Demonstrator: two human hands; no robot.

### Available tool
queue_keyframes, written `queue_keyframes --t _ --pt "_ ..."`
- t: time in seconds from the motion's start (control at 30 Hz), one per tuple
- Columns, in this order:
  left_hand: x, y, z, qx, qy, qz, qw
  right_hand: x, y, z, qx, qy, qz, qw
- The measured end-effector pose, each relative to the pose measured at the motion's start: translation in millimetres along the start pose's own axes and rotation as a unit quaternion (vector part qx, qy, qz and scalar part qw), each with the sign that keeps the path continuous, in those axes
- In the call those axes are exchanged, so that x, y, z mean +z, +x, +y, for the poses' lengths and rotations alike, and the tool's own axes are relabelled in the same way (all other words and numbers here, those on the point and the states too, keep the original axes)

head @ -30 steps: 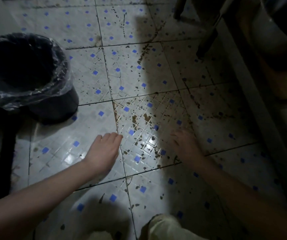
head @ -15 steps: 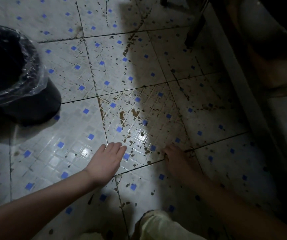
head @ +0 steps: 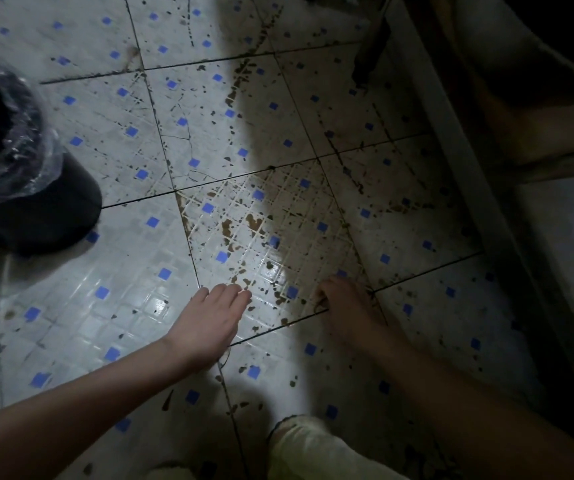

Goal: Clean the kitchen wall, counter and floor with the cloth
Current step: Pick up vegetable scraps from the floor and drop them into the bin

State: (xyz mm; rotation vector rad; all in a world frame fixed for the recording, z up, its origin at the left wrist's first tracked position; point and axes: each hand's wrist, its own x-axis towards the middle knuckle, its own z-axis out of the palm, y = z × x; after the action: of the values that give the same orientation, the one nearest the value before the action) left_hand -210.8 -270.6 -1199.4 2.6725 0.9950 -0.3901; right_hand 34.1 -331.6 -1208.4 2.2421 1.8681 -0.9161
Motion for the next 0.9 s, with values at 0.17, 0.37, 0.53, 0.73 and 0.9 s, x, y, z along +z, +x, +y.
queue_keyframes --t 0.17,0.37,0.53,0.73,0.9 --pt "-1 0 -4 -0.004 0.004 0.005 1.000 -4 3 -3 0.045 0.011 0.005 0.999" --pt "-14 17 -8 0.006 0.033 0.027 0.999 -11 12 -9 0.057 -0.043 -0.063 0.995" --pt "-29 45 -11 -0.002 0.062 0.030 0.998 -15 23 -7 0.071 -0.034 -0.026 0.997" --pt "-41 72 -13 -0.009 0.068 0.047 0.996 -28 40 13 0.113 0.001 0.065 0.991" --pt "-39 80 -20 -0.019 0.040 0.061 0.997 -55 67 32 0.114 -0.019 0.115 0.987"
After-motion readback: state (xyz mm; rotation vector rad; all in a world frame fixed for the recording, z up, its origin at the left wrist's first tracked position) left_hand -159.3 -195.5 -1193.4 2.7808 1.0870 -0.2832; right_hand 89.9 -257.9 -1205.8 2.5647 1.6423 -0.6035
